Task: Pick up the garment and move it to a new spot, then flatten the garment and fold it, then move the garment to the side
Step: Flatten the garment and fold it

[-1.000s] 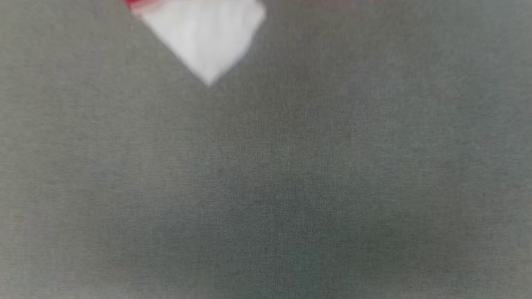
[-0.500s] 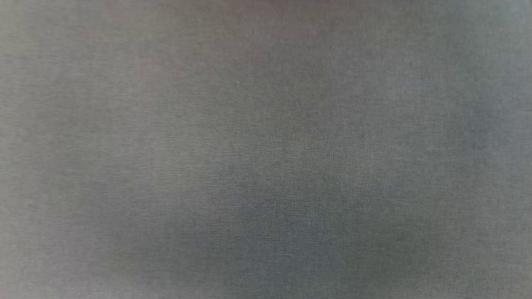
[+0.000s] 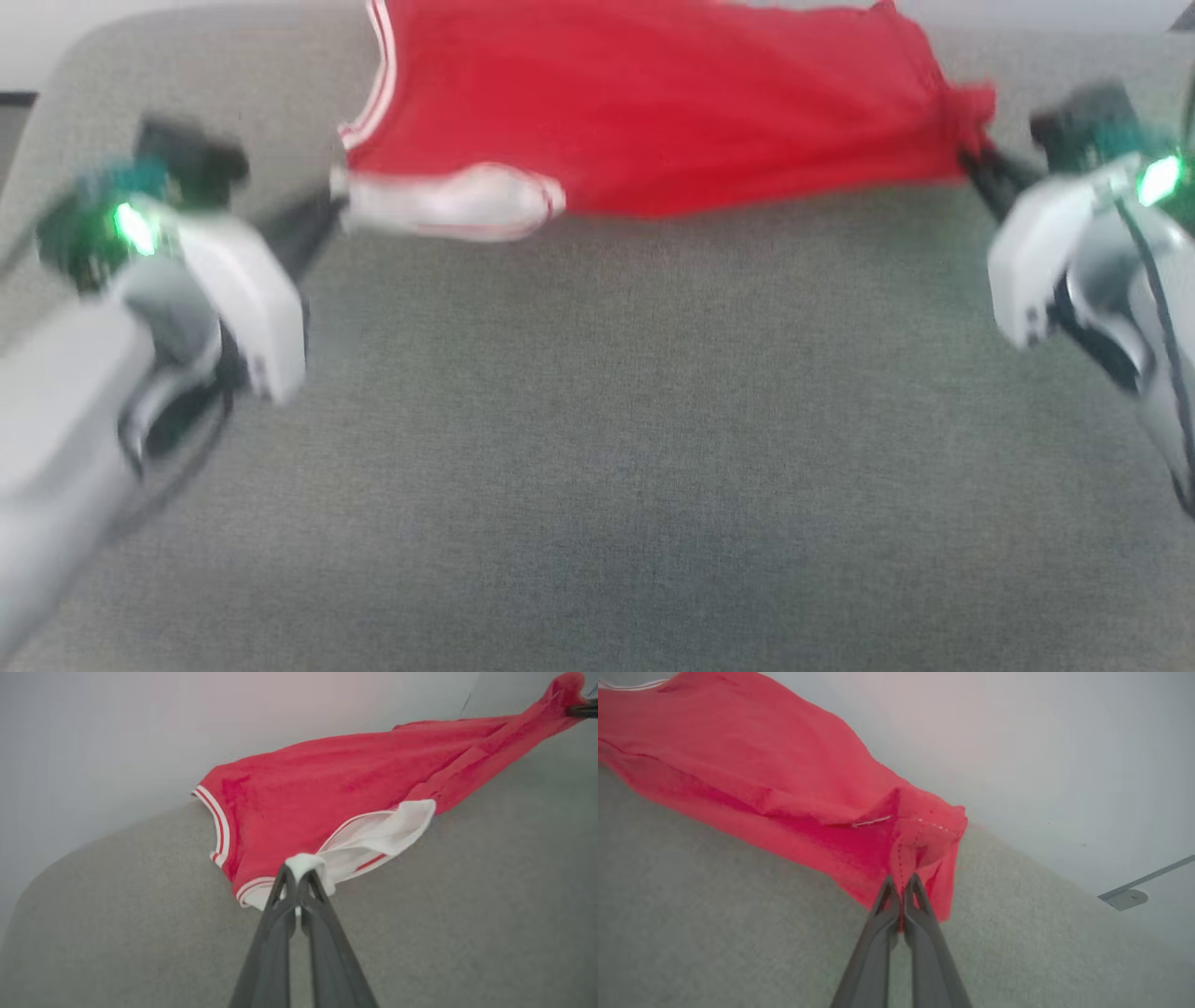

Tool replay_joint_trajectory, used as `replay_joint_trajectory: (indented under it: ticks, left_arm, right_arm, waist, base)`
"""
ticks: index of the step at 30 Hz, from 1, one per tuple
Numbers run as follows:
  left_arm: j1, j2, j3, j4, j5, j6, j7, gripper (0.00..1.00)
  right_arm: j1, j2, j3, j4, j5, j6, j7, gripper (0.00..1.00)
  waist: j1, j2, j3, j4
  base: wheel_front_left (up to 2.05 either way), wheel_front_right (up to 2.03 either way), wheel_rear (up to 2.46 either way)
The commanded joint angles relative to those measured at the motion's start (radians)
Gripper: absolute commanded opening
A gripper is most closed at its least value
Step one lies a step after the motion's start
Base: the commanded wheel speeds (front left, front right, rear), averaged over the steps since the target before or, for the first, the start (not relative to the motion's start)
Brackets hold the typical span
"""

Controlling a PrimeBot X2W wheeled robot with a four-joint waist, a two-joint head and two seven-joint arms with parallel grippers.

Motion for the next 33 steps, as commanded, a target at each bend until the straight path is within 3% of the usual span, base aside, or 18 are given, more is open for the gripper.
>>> replay_joint_trajectory:
  ticks: [1, 11, 17, 28, 33]
  left_arm:
    - [0.072, 0.025, -0.007, -0.054, -0.027, 0.030, 0.011, 0.00]
    - [0.493, 0.215, -0.012, -0.445, -0.169, 0.273, -0.025, 0.00]
    - [0.664, 0.267, -0.028, -0.590, -0.259, 0.376, -0.038, 0.00]
    - [0.798, 0.318, -0.039, -0.731, -0.346, 0.484, -0.028, 0.00]
    - [0.729, 0.388, 0.001, -0.789, -0.282, 0.507, -0.030, 0.00]
  right_arm:
    - [0.066, -0.035, 0.007, -0.053, 0.042, -0.002, 0.014, 0.00]
    - [0.472, -0.221, -0.026, -0.380, 0.217, -0.002, 0.079, 0.00]
    - [0.659, -0.272, -0.055, -0.488, 0.253, -0.002, 0.104, 0.00]
    - [0.830, -0.337, -0.074, -0.613, 0.329, -0.001, 0.138, 0.00]
    - [0.828, -0.304, -0.164, -0.613, 0.312, -0.002, 0.127, 0.00]
  waist:
    - [0.0000, 0.0000, -0.028, 0.002]
    - [0.0000, 0.0000, -0.083, -0.005]
    - [0.0000, 0.0000, -0.098, -0.002]
    - [0.0000, 0.0000, -0.104, -0.007]
    - [0.0000, 0.0000, -0.099, -0.023]
  base:
    - [0.00, 0.00, 0.00]
    - [0.00, 0.00, 0.00]
    - [0.00, 0.00, 0.00]
    - [0.00, 0.00, 0.00]
    - [0.00, 0.00, 0.00]
